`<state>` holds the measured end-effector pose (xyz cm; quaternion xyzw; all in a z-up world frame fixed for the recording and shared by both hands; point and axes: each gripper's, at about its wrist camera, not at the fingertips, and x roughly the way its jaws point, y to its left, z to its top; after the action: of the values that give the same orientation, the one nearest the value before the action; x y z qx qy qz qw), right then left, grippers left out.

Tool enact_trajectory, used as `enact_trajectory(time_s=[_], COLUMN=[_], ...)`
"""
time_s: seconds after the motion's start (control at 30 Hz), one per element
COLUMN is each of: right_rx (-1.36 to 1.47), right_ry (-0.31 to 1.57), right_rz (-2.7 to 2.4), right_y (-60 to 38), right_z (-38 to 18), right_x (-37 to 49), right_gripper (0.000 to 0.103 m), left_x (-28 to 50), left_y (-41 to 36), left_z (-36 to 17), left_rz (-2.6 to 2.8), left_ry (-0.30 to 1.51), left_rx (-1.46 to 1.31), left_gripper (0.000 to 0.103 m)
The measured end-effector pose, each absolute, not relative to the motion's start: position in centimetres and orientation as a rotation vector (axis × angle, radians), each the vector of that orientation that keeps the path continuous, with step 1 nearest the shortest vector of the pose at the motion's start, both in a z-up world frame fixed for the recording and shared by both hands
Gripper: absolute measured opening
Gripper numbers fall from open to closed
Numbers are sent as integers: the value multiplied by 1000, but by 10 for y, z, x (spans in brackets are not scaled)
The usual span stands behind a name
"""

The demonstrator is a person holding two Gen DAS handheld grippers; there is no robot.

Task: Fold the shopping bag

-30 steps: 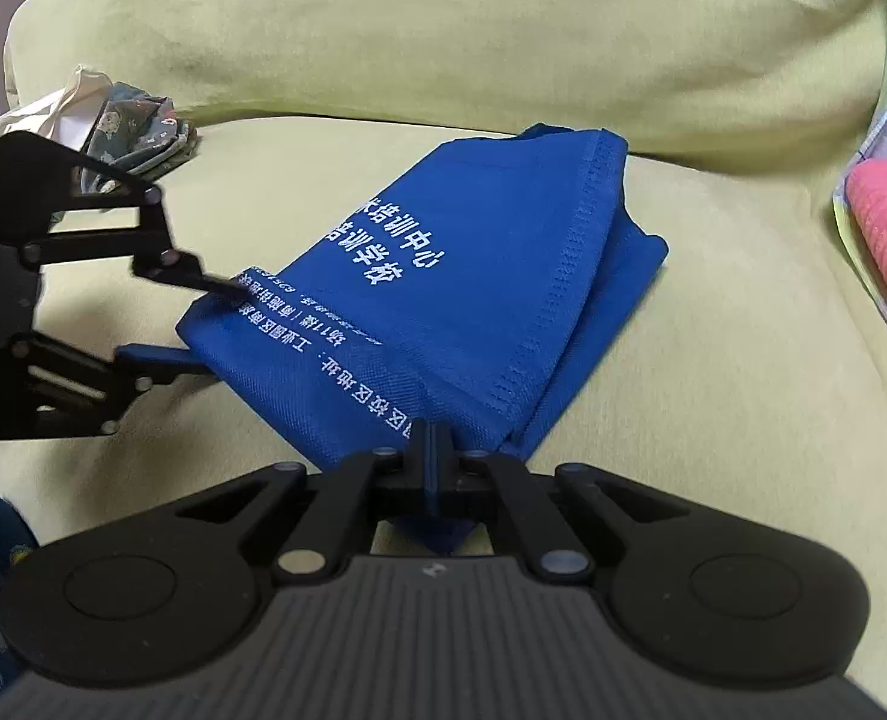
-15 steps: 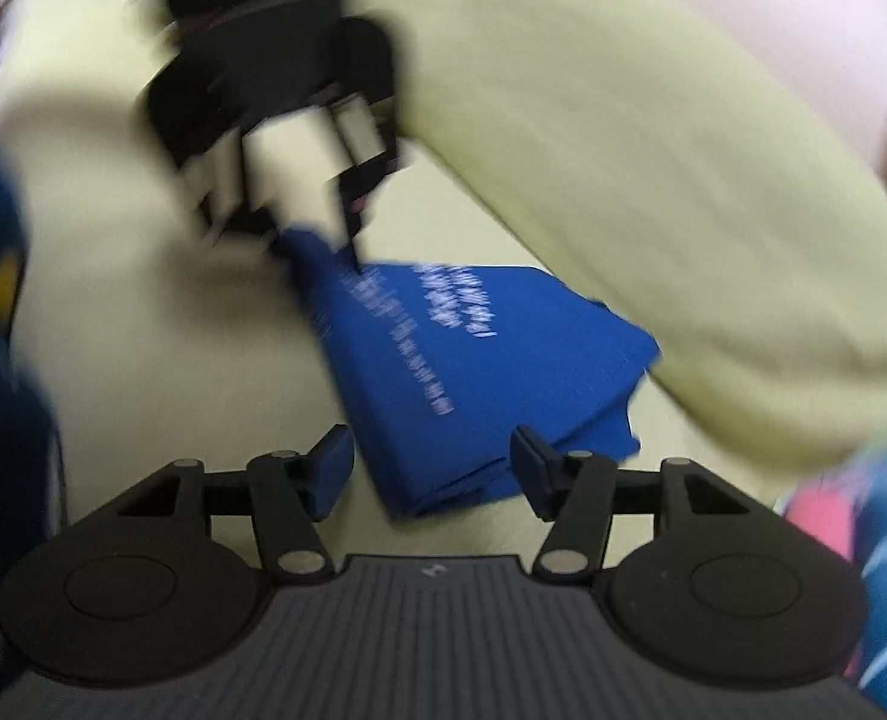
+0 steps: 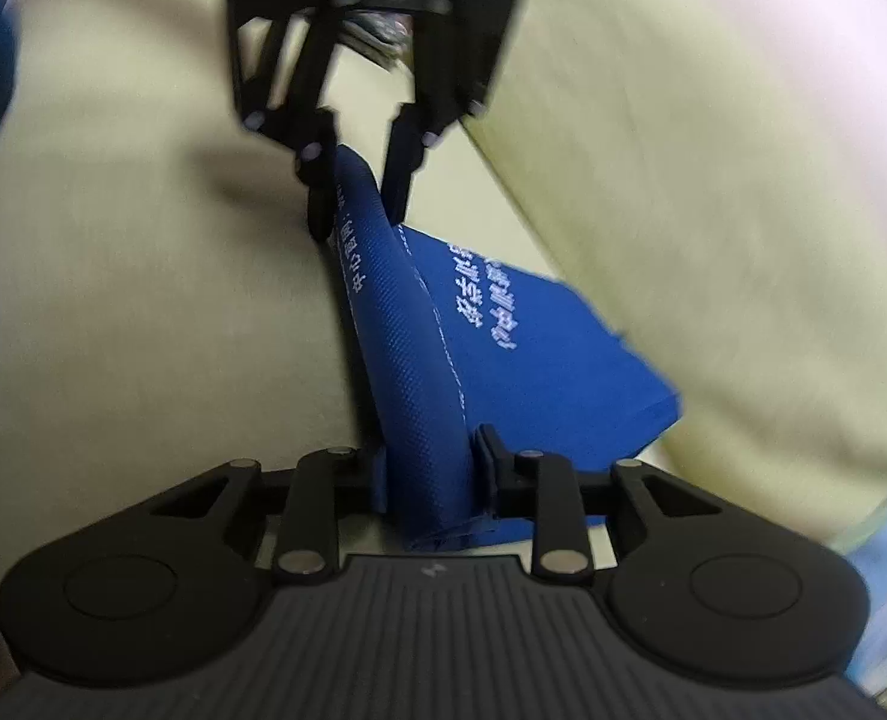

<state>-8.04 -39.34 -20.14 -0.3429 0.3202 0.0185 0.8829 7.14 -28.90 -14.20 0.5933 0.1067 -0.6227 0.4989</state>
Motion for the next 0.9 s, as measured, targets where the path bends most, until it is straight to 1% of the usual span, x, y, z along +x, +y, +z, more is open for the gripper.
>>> enact_trajectory(time_s=[0.13, 0.3, 0.37, 0.5, 0.57, 0.7, 0.77, 0.9], right_rx=[-374, -29, 136, 410, 500, 664, 728, 831], right_ry=[809, 912, 931, 963, 976, 989, 995, 1021], right_rz=[165, 263, 287, 327, 343, 352, 349, 350], right_y=[-422, -465, -488, -522, -534, -550, -556, -567], right_z=[-171, -161, -163, -172, -176, -188, -193, -200], right_x=[-79, -67, -59, -53, -50, -49, -48, -43], right_gripper=[26, 27, 27, 27, 26, 24, 23, 23], left_x=[64, 66, 68, 73, 74, 79, 79, 69], left_y=[-285, -292, -296, -294, -284, -267, -257, -242], left_z=[-130, -131, -133, -132, -128, -115, -104, -79], left_rz=[-1577, -1563, -1553, -1533, -1517, -1459, -1437, -1494], left_ry=[327, 342, 345, 342, 337, 303, 286, 238], left_rx=[1427, 1409, 1401, 1357, 1328, 1298, 1279, 1232], left_gripper=[29, 28, 29, 34, 37, 36, 31, 30])
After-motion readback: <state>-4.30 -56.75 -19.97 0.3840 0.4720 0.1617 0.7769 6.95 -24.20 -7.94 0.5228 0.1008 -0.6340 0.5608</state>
